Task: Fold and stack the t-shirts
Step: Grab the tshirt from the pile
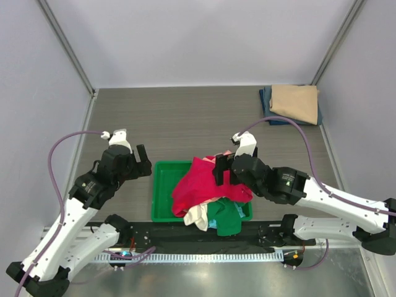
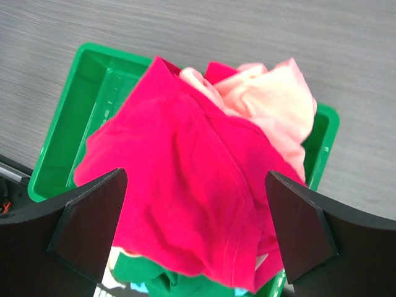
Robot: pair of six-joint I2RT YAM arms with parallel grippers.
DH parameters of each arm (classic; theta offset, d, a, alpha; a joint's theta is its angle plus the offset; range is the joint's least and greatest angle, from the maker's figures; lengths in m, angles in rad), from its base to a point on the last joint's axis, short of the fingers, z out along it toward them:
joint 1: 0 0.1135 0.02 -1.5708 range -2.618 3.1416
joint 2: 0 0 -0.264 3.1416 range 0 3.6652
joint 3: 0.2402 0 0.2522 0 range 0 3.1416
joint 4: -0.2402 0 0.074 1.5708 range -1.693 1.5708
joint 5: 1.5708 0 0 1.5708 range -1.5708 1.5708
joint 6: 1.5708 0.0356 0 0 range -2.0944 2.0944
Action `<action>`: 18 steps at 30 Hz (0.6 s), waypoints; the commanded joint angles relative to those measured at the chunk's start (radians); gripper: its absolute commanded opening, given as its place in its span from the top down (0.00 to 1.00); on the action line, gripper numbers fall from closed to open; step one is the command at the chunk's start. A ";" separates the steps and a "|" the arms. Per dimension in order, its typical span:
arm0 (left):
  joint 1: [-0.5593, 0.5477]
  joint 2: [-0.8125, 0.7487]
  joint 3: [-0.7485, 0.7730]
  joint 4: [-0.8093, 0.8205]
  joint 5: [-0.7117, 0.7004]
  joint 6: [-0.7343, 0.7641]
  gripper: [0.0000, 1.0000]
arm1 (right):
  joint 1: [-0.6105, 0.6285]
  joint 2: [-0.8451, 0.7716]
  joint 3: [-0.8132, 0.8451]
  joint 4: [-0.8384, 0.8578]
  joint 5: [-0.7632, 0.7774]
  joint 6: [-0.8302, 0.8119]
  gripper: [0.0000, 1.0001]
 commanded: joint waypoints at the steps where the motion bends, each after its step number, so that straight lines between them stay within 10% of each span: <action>1: 0.004 -0.059 0.018 0.039 -0.050 0.034 0.14 | -0.004 -0.032 0.012 -0.063 0.034 0.129 0.00; 18: 0.004 -0.185 -0.033 0.065 -0.012 0.040 0.07 | -0.004 -0.087 -0.119 -0.158 0.023 0.405 0.07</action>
